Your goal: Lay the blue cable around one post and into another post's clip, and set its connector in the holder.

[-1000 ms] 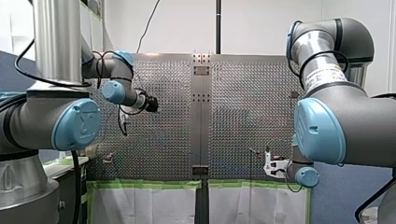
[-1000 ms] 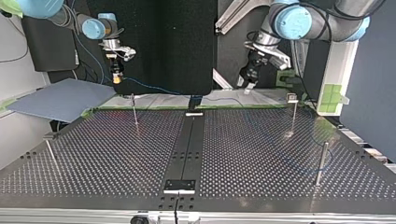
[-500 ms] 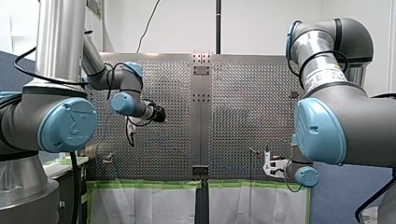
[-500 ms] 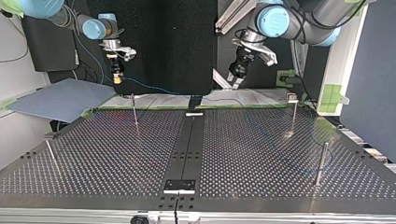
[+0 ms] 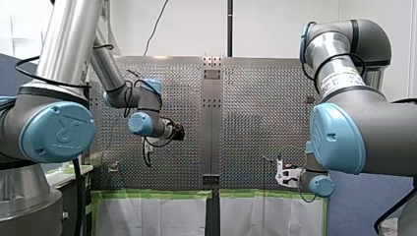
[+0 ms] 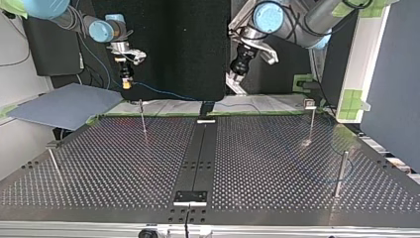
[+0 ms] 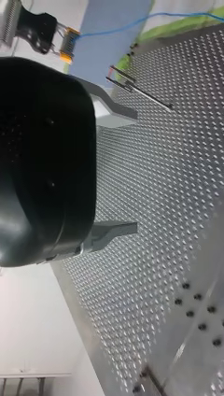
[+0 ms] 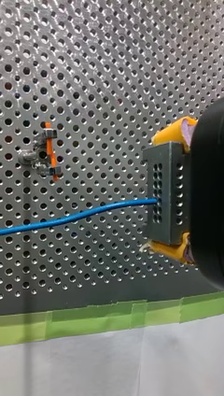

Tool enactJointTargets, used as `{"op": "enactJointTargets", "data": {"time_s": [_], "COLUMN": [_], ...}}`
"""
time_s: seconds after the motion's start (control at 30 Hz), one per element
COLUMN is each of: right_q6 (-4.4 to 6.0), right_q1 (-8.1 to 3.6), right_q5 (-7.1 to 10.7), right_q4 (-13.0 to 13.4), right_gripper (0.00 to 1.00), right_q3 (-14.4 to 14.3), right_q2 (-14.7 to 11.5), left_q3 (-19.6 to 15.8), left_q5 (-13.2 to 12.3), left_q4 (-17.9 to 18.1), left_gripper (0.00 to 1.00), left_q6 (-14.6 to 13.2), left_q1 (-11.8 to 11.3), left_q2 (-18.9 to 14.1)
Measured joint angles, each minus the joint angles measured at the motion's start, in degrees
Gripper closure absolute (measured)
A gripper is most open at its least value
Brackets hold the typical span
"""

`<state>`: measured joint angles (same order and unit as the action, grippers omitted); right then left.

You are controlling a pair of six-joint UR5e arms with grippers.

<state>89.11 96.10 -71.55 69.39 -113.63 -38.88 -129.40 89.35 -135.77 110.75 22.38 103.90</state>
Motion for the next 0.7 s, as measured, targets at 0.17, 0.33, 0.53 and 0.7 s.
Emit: {"op": "enactJointTargets", "data": {"time_s": [0.17,0.33,0.53,0.7], "right_q6": [-0.02,0.02,-0.03,-0.06], "right_q1": [0.06,0.23,0.33,0.41], "right_q5": [0.0,0.0,-0.06,-0.08], "right_q4": [-0.1,-0.1,-0.3,-0.3], "right_gripper": [0.99,0.99,0.99,0.99], "right_q3": [0.1,0.1,0.3,0.3], "right_q2": [0.0,0.0,0.0,0.0], "left_q3": [0.0,0.0,0.0,0.0], "left_q5": [-0.2,-0.1,0.7,1.6], "left_q4": [3.3,5.9,9.1,11.9], "left_gripper": [0.0,0.0,0.0,0.0], "left_q6": [0.3,0.3,0.4,0.6], "left_q1": [3.2,5.9,9.2,11.9], "left_q2": [3.2,5.9,9.1,10.5]}}
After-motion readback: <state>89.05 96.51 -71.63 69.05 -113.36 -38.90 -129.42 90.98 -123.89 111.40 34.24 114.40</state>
